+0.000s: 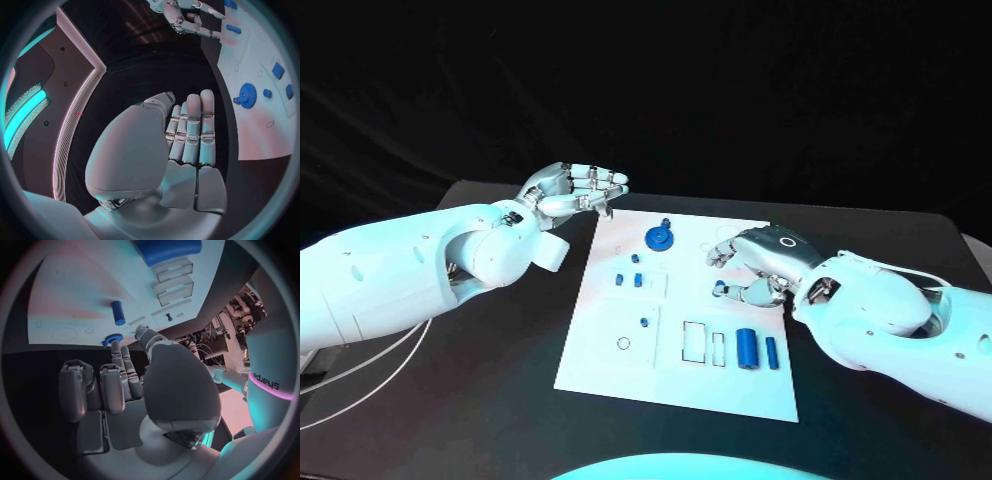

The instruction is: Assemble the parts on the task board

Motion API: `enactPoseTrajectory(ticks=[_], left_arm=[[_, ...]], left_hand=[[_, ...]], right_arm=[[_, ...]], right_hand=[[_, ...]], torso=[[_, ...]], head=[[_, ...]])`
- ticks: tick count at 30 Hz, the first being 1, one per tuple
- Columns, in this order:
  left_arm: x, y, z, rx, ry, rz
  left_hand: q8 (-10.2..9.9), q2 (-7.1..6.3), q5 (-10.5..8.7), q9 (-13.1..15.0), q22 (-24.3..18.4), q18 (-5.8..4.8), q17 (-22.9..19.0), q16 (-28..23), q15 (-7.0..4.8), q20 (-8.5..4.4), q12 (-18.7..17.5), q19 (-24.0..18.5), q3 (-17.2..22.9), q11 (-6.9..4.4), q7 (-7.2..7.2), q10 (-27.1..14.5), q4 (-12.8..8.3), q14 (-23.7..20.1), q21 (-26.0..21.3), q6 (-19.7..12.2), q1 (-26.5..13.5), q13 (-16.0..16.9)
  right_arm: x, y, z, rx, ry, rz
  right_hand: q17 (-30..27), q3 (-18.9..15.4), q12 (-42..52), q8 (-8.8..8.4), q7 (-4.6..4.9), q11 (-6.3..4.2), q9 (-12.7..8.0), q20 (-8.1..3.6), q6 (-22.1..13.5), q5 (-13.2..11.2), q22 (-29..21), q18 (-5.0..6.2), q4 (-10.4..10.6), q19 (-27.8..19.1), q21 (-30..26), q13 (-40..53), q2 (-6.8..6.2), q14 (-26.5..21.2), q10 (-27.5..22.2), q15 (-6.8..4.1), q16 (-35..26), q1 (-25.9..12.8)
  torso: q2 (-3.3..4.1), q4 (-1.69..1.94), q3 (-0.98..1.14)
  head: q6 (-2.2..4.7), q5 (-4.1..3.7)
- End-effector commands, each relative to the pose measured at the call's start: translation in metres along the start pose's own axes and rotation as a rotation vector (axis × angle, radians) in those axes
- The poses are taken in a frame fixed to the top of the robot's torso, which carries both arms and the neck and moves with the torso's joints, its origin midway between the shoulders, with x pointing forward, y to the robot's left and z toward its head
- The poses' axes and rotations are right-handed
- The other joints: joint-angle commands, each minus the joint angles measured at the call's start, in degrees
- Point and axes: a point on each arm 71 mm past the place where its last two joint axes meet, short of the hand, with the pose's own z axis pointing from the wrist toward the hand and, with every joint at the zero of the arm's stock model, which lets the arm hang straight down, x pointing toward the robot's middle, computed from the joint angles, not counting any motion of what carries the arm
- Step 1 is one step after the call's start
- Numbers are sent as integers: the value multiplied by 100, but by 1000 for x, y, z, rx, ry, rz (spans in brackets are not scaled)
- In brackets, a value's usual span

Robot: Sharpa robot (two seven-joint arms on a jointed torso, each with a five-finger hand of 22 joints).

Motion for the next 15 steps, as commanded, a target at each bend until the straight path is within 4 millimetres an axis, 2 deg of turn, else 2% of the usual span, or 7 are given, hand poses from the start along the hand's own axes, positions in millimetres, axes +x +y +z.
enactPoseTrajectory(ticks=[1, 8, 15], left_arm=[[2, -1, 0, 5, 16, -11], [2, 0, 0, 5, 16, -11], [2, 0, 0, 4, 16, -11]], left_hand=[[-21, -22, 31, -9, 6, 34, -4, -37, 2, 18, 32, -17, 38, 12, 8, -43, -10, -23, 1, -28, -38, -5], [-21, -22, 31, -9, 6, 34, -4, -37, 2, 18, 32, -17, 38, 12, 8, -43, -10, -23, 1, -28, -38, -5], [-21, -22, 31, -9, 6, 34, -4, -37, 2, 18, 32, -17, 38, 12, 8, -43, -10, -23, 1, -28, -38, -5]], right_arm=[[7, -4, -1, 4, 111, -38], [10, -7, 1, 12, 142, -56], [14, -8, 4, 15, 151, -59]], right_hand=[[-25, -109, 43, -38, -46, -16, -8, 31, 17, 41, 966, 84, 36, 83, -35, -15, 24, 232, -34, 48, -47, 101], [-100, -163, 120, -33, -53, -38, -12, 20, 81, 48, 973, 81, 87, 95, -25, -22, 94, 213, 41, 32, -84, 208], [-122, 12, 247, -10, 14, -92, -20, -21, 238, -12, 1008, 66, 160, 138, 36, -42, 216, 213, 234, -17, -101, 367]], torso=[[12, 7, 7], [8, 24, -2], [12, 19, 1]], head=[[5, -13], [-12, -33], [-22, -21]])
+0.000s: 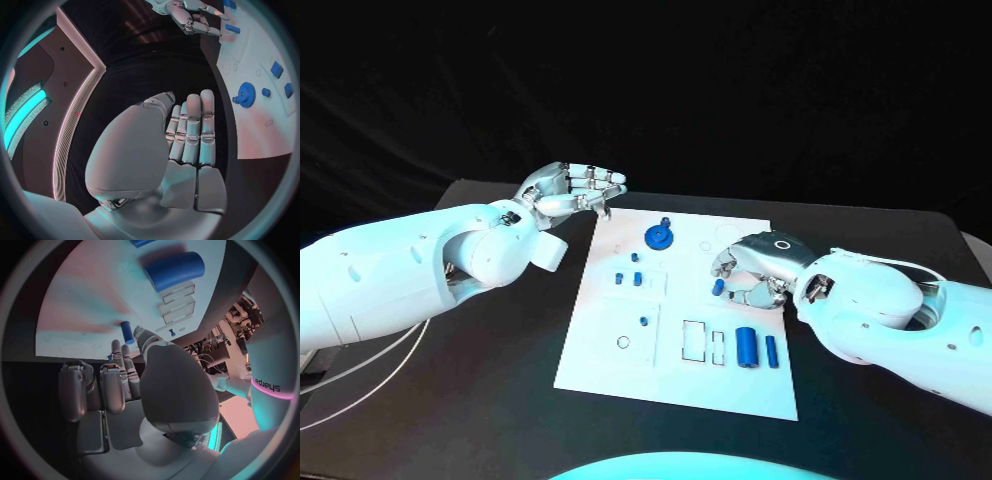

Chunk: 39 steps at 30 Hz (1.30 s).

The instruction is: Assemble the parts on the task board

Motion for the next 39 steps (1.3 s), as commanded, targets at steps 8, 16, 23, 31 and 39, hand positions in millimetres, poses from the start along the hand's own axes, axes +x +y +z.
enactPoseTrajectory(ticks=[8, 16, 23, 31, 39], left_arm=[[2, -1, 0, 6, 15, -11], [2, -1, 0, 6, 17, -11], [2, -1, 0, 5, 18, -12], [2, -1, 0, 4, 17, -11], [2, 0, 1, 4, 16, -11]], left_hand=[[-19, -25, 29, -10, 6, 34, -7, -37, 4, 21, 36, -20, 41, 13, 9, -48, -9, -25, -1, -31, -51, -6], [-18, -21, 29, -10, 5, 34, -9, -36, 6, 23, 40, -22, 46, 15, 10, -50, -5, -26, -3, -31, -62, -6], [-18, -21, 29, -10, 5, 34, -9, -36, 6, 23, 40, -22, 46, 15, 10, -50, -5, -26, -3, -31, -62, -6], [-16, -16, 30, -10, 5, 35, -11, -35, 7, 25, 44, -23, 52, 15, 10, -53, -5, -27, -4, -32, -69, -6], [-15, -12, 31, -10, 4, 35, -12, -35, 7, 25, 46, -24, 58, 15, 10, -54, -7, -27, -5, -32, -69, -6]], right_arm=[[7, 4, 6, -14, 30, -11], [12, 6, 10, -18, 34, -5], [14, 6, 13, -12, 26, -1], [12, 5, 11, -6, -23, 9], [-1, 12, 0, -30, -102, 43]], right_hand=[[-69, 367, 107, 33, 35, -81, 0, -78, 246, -24, 1092, 28, 104, 220, 191, -41, 67, 214, 374, -81, -61, 114], [-85, 530, 126, 57, 30, -113, 13, -107, 337, -34, 1142, 6, 141, 265, 284, -60, 80, 221, 565, -108, -64, 123], [-84, 660, 142, 98, 17, -144, 38, -131, 442, -35, 1174, -7, 138, 293, 343, -61, 109, 228, 727, -134, -60, 143], [-74, 1002, 214, 290, -75, -242, 165, -200, 713, -262, 1238, -35, 27, 348, 464, 4, 352, 240, 1058, -215, -48, 235], [-74, 1073, 218, 338, -92, -264, 209, -221, 736, -237, 1255, -42, -10, 362, 495, 24, 338, 242, 1115, -234, -46, 212]], torso=[[0, -7, 2], [-2, -10, 5], [1, -4, 6], [-4, -9, 6], [-16, -9, 4]], head=[[-15, 18], [-32, 22], [-39, 23], [-47, 27], [-40, 28]])
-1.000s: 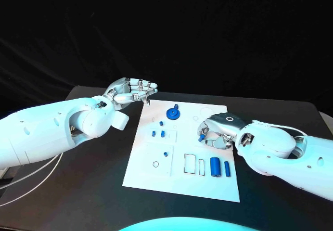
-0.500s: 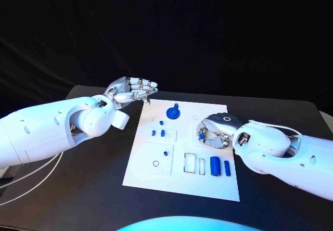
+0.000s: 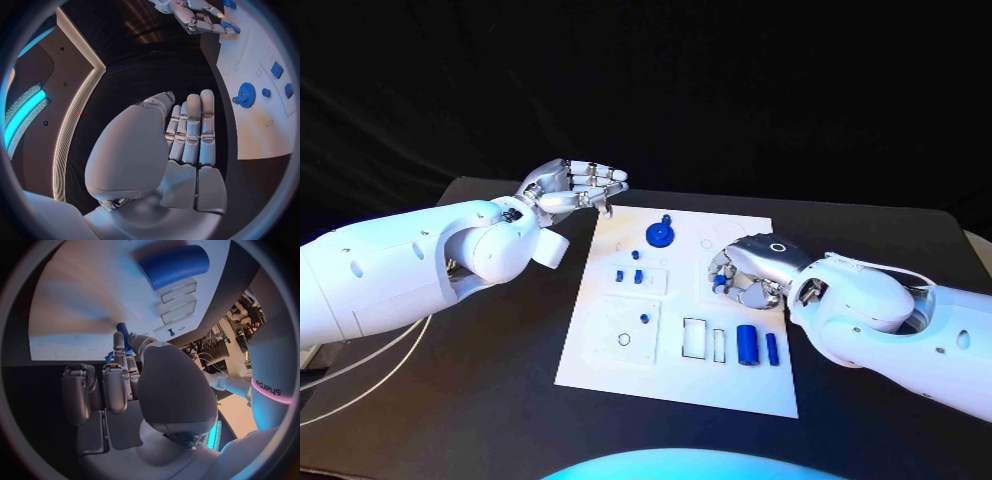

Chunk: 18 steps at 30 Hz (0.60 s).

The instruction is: Assemble the parts on the task board

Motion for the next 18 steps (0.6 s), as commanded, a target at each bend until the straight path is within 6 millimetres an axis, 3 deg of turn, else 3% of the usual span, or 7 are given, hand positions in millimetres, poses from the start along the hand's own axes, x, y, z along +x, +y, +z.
enactPoseTrajectory(ticks=[1, 9, 18], left_arm=[[2, -1, 1, 6, 15, -11], [3, 0, 2, 6, 17, -12], [5, 0, 4, 6, 23, -15]], left_hand=[[-15, 11, 31, -5, 5, 36, -6, -35, 7, 25, 22, -24, 33, -6, 10, -34, 0, -27, -5, -32, -46, -7], [-14, 12, 32, -6, 5, 37, -7, -35, 6, 25, 24, -24, 40, -7, 9, -36, -6, -28, -5, -34, -43, -7], [-14, 12, 32, -6, 5, 37, -7, -35, 6, 25, 24, -24, 40, -7, 9, -36, -6, -28, -5, -34, -43, -7]], right_arm=[[-11, 6, -3, -23, -79, 22], [-27, 30, -8, -95, -143, 84], [-16, 79, 5, -230, -139, 154]], right_hand=[[2, 33, -34, 67, -4, -8, 73, -51, 52, 25, 1253, -42, 9, 360, 9, -13, 48, 241, -40, -26, 7, -14], [-35, 152, -83, 120, 23, -3, 142, -68, 37, 111, 1283, -56, -159, 386, 66, 2, -66, 232, -34, -30, -12, 11], [-52, 183, -101, 129, 35, 4, 159, -67, 26, 148, 1276, -52, -204, 379, 48, 6, -94, 229, -38, -26, -19, 2]], torso=[[-9, -4, -5], [-1, -8, -1], [-12, -3, -9]], head=[[9, 0], [35, 7], [16, 77]])
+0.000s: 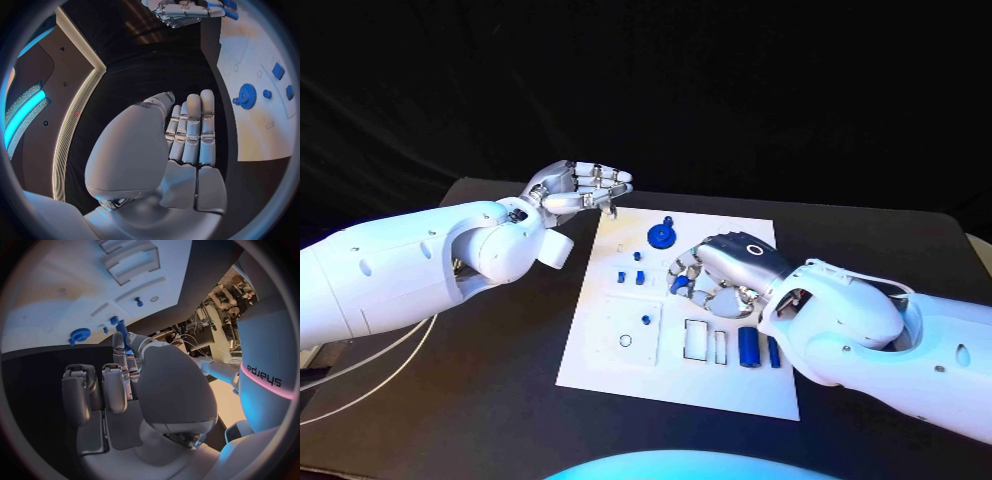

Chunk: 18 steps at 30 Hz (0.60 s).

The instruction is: Assemble the parts on the task board

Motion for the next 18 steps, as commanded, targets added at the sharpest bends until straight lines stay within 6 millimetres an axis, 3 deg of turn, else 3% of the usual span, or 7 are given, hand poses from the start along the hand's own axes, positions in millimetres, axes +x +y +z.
enactPoseTrajectory(ticks=[1, 10, 18], left_arm=[[3, -1, 1, 6, 20, -14], [7, 0, 3, 6, 30, -18], [10, 0, 4, 5, 37, -21]], left_hand=[[-14, 11, 33, -7, 5, 37, -10, -34, 5, 25, 27, -25, 40, -7, 9, -40, -20, -30, -5, -36, -39, -8], [-14, 11, 33, -7, 5, 37, -10, -34, 5, 25, 27, -25, 40, -7, 9, -40, -20, -30, -5, -36, -39, -8], [-14, 11, 33, -7, 5, 37, -10, -34, 5, 25, 27, -25, 40, -7, 9, -40, -20, -30, -5, -36, -39, -8]], right_arm=[[8, 15, 6, -61, -13, 39], [45, 43, 24, -131, 42, 95], [69, 47, 31, -131, 94, 111]], right_hand=[[-10, 18, -35, 130, 38, 7, 163, -27, 22, 29, 1274, -51, -40, 377, -8, 5, -63, 228, -37, -25, -22, -32], [-21, 31, -44, 131, 44, 12, 168, -25, 12, 44, 1268, -48, -55, 371, -23, 6, -68, 226, -43, -22, -26, -39], [-34, 39, -51, 131, 50, 16, 172, -24, 4, 53, 1262, -44, -67, 365, -38, 7, -74, 223, -48, -19, -33, -46]], torso=[[-7, 9, -3], [7, 20, -17], [17, 3, -2]], head=[[-12, 37], [-21, 91], [-41, 141]])
